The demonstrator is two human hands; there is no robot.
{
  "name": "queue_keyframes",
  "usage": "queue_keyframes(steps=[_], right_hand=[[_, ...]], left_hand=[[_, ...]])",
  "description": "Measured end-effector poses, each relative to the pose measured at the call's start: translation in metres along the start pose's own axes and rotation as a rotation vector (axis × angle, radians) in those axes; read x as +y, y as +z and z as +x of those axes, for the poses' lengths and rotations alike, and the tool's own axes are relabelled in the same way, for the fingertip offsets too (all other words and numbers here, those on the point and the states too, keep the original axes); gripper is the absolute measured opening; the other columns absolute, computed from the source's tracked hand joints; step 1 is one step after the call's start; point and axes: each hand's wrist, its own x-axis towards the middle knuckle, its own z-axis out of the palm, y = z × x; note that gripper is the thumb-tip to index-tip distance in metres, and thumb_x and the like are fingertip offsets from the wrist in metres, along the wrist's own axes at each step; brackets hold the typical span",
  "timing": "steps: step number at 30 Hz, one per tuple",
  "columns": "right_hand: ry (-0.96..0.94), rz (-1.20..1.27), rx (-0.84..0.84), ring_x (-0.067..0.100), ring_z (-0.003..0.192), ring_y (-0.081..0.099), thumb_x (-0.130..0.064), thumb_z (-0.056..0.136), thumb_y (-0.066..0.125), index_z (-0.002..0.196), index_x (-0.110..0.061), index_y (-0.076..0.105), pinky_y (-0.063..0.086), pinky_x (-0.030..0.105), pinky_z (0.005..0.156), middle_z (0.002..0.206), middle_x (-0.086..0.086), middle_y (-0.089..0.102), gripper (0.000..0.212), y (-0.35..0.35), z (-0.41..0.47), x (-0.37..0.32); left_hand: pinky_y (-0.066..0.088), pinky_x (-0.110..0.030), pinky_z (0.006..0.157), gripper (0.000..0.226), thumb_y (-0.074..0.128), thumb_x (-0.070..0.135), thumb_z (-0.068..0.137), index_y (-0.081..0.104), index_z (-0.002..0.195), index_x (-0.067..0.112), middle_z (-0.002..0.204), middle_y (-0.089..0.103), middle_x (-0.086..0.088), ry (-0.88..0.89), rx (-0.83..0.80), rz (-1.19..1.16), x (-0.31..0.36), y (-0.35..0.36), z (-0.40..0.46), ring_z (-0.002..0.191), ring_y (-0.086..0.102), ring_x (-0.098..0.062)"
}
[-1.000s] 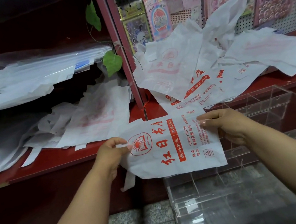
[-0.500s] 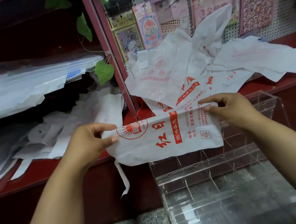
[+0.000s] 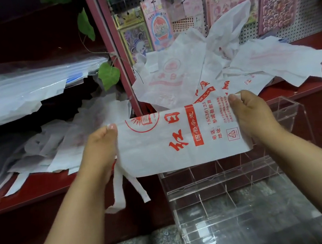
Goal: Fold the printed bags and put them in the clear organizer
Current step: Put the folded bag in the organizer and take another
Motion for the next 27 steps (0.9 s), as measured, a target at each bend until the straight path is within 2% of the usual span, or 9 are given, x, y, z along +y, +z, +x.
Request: queue_keyframes(steps=[5, 7, 10, 12, 14, 15, 19, 22, 27], right_hand=[[0.290, 0.237, -0.170, 0.020, 0.074, 0.072, -0.025, 0.095, 0.057, 0.100, -0.016, 0.057, 0.053, 0.027, 0.050, 0.096, 0.004, 0.072, 0.010, 0.003, 0.000, 0.003], [0.429, 0.395, -0.346, 0.025, 0.082, 0.073, -0.012, 0.086, 0.066, 0.116, -0.012, 0.056, 0.059, 0.033, 0.057, 0.107, 0.009, 0.070, 0.031, 0.002, 0.002, 0.005], [0.433, 0.416, -0.338, 0.030, 0.096, 0.069, 0.006, 0.080, 0.067, 0.125, -0.017, 0.045, 0.059, 0.043, 0.076, 0.116, 0.012, 0.062, 0.056, 0.005, 0.005, 0.013], [0.401, 0.395, -0.273, 0.030, 0.094, 0.069, 0.008, 0.081, 0.066, 0.115, -0.018, 0.049, 0.061, 0.039, 0.072, 0.116, 0.015, 0.063, 0.046, 0.007, 0.007, 0.018], [0.390, 0.395, -0.233, 0.030, 0.088, 0.071, 0.007, 0.083, 0.065, 0.097, -0.011, 0.057, 0.061, 0.033, 0.063, 0.113, 0.017, 0.065, 0.024, 0.008, 0.008, 0.021], [0.398, 0.403, -0.214, 0.028, 0.085, 0.071, 0.007, 0.084, 0.064, 0.091, -0.007, 0.061, 0.060, 0.031, 0.061, 0.110, 0.017, 0.067, 0.016, 0.008, 0.009, 0.022], [0.425, 0.451, -0.183, 0.025, 0.081, 0.073, 0.005, 0.086, 0.062, 0.086, -0.004, 0.070, 0.060, 0.030, 0.060, 0.102, 0.014, 0.071, 0.012, 0.008, 0.012, 0.027], [0.429, 0.425, -0.210, 0.023, 0.080, 0.073, 0.002, 0.087, 0.062, 0.090, -0.006, 0.072, 0.060, 0.030, 0.062, 0.099, 0.008, 0.073, 0.014, 0.006, 0.013, 0.026], [0.417, 0.416, -0.250, 0.021, 0.076, 0.073, 0.003, 0.089, 0.059, 0.092, -0.006, 0.073, 0.060, 0.029, 0.061, 0.093, 0.003, 0.073, 0.017, 0.002, 0.012, 0.022]], left_hand=[[0.046, -0.046, 0.071, 0.046, 0.038, 0.034, 0.102, 0.055, 0.087, -0.006, 0.086, 0.062, -0.024, 0.089, 0.248, 0.319, -0.016, 0.020, 0.004, 0.076, 0.055, -0.032], [0.046, -0.045, 0.071, 0.046, 0.040, 0.032, 0.102, 0.056, 0.085, -0.008, 0.083, 0.061, -0.025, 0.047, 0.276, 0.291, -0.024, 0.018, 0.009, 0.073, 0.053, -0.029], [0.035, -0.033, 0.060, 0.043, 0.046, 0.033, 0.100, 0.050, 0.075, -0.002, 0.064, 0.046, -0.015, -0.052, 0.262, 0.200, -0.031, 0.013, 0.013, 0.061, 0.042, -0.022], [0.043, -0.027, 0.064, 0.035, 0.051, 0.041, 0.098, 0.056, 0.101, 0.007, 0.078, 0.055, -0.008, -0.171, 0.161, 0.100, -0.030, 0.012, 0.011, 0.066, 0.052, -0.022], [0.054, -0.034, 0.084, 0.063, 0.063, 0.041, 0.092, 0.034, 0.146, 0.028, 0.116, 0.058, -0.003, -0.319, -0.022, -0.158, -0.023, 0.011, 0.006, 0.098, 0.064, -0.023], [0.056, -0.032, 0.081, 0.073, 0.069, 0.030, 0.090, 0.026, 0.150, 0.036, 0.121, 0.058, 0.000, -0.331, -0.107, -0.248, -0.020, 0.011, 0.003, 0.102, 0.065, -0.022], [0.057, -0.035, 0.071, 0.036, 0.068, -0.005, 0.084, 0.059, 0.108, 0.021, 0.098, 0.062, -0.013, -0.219, -0.197, -0.125, -0.017, 0.011, -0.003, 0.082, 0.066, -0.029], [0.050, -0.035, 0.069, 0.022, 0.067, -0.005, 0.086, 0.056, 0.079, 0.013, 0.077, 0.061, -0.014, -0.120, -0.070, -0.049, -0.022, 0.008, 0.001, 0.072, 0.060, -0.029], [0.055, -0.023, 0.070, 0.019, 0.057, 0.000, 0.094, 0.072, 0.094, 0.011, 0.095, 0.074, -0.008, -0.107, -0.137, -0.148, -0.023, 0.004, 0.004, 0.085, 0.068, -0.021]])
